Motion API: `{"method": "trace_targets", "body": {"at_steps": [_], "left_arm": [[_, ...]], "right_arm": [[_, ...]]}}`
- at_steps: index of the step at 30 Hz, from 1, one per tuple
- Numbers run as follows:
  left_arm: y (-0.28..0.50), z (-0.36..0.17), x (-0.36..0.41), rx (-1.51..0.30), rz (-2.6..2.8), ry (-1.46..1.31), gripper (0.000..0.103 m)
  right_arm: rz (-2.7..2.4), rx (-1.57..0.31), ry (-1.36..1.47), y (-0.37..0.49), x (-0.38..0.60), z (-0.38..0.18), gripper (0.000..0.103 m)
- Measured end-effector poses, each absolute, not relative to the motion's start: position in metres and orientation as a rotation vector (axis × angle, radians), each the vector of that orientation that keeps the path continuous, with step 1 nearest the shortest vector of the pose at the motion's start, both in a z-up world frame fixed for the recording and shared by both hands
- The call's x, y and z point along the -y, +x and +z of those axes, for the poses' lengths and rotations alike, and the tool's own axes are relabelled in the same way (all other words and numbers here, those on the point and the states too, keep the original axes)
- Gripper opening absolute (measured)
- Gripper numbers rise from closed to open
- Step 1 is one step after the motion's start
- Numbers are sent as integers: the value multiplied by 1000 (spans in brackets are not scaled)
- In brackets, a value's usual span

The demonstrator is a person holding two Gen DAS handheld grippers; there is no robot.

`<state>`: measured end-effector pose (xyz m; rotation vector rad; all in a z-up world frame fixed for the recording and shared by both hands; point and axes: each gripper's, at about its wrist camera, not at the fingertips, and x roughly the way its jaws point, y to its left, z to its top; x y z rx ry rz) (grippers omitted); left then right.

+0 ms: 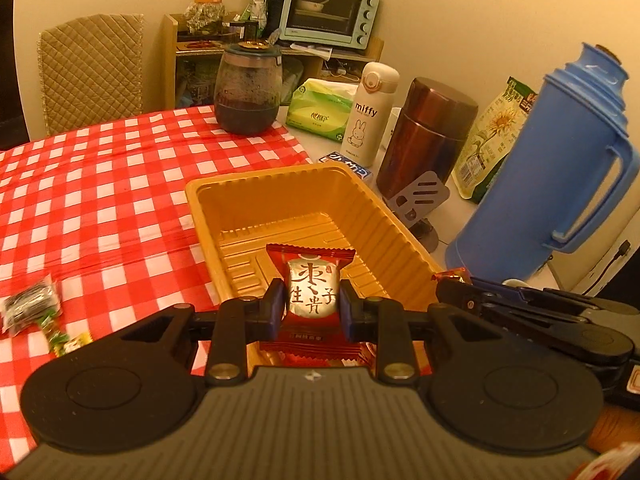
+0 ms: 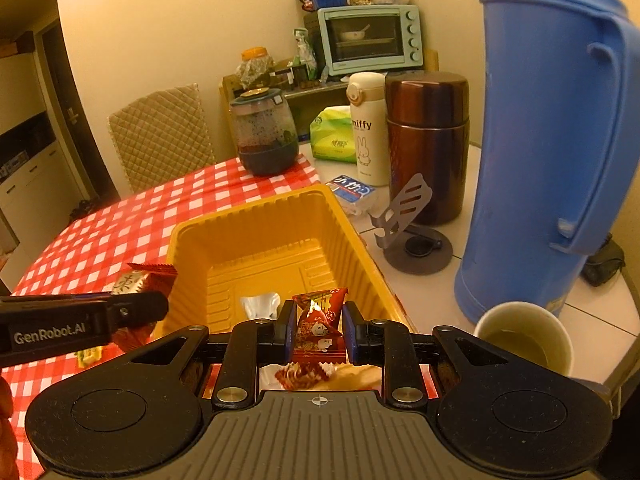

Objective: Organize snacks
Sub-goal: 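Carry both held snacks over the orange tray and open both tools to drop them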

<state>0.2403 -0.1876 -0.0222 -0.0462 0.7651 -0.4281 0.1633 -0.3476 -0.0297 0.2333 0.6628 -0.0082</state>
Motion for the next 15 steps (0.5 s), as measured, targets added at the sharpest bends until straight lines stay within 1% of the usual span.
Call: {"method": "trace_targets", "body": {"at_steps": [15], "left_arm": [[283,-47,198,-795,-429,-34,26]], "right_arm": [[7,-687,212,203,351,-45,25]]}}
